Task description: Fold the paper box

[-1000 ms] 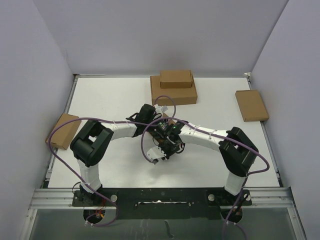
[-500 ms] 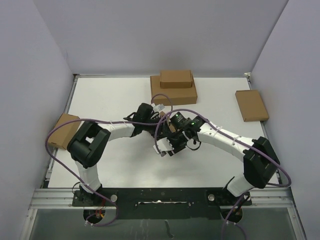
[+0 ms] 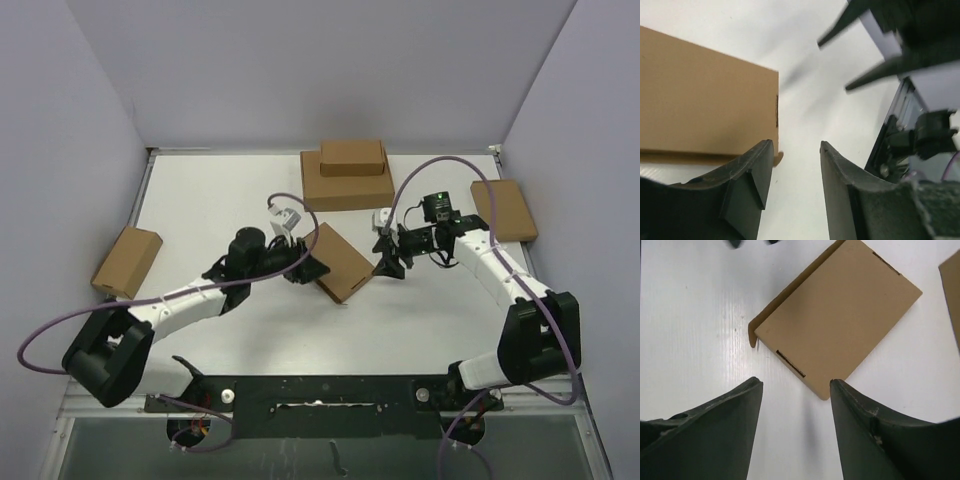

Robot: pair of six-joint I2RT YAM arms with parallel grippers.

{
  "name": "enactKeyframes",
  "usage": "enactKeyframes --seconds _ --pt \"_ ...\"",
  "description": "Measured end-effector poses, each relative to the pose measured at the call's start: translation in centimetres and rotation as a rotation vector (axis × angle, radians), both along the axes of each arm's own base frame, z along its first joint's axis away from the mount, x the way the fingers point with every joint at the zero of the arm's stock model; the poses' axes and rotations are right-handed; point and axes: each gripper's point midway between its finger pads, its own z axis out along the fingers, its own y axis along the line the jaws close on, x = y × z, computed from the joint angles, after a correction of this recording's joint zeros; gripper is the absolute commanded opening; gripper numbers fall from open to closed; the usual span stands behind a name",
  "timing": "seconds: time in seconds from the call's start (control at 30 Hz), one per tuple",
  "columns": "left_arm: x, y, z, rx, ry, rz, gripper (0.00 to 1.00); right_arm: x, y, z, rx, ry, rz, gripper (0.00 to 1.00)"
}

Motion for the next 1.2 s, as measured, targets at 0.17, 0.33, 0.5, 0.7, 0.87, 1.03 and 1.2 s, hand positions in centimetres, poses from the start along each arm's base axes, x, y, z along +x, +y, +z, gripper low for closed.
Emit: enactKeyframes --seconds 0.17,0.33,0.5,0.7,0.87,1.03,1.2 --pt "-5.1 1.2 -3.9 0.07 -0.199 -0.11 0.4 2.3 -0.7 -0.5 0.121 0.252 -0.171 0.57" --pt "-7.0 2.0 -7.0 0.139 -0.225 -0.119 0.51 3.3 -0.5 -3.3 0.124 0.46 -0.27 0.57" --pt "-4.5 2.3 -6.4 0.076 -0.133 0.068 0.57 4.0 -0.9 -5.1 0.08 0.532 -0.334 0.58" --pt "-3.8 2.1 -9.1 0.045 0.061 0.188 0.59 5.1 -1.5 -6.8 0.05 0.572 -0.383 0.58" --pt "-4.0 1.6 -10.4 0.025 0.192 0.243 0.6 5.5 -1.6 -8.5 0.026 0.618 -0.402 0.57" --pt "-3.7 1.6 -11.2 0.013 0.261 0.303 0.61 6.0 -1.5 -9.3 0.018 0.646 -0.415 0.55" --pt "-3.2 1.5 -12.3 0.028 0.31 0.341 0.61 6.1 -1.5 -9.9 0.014 0.663 -0.419 0.54"
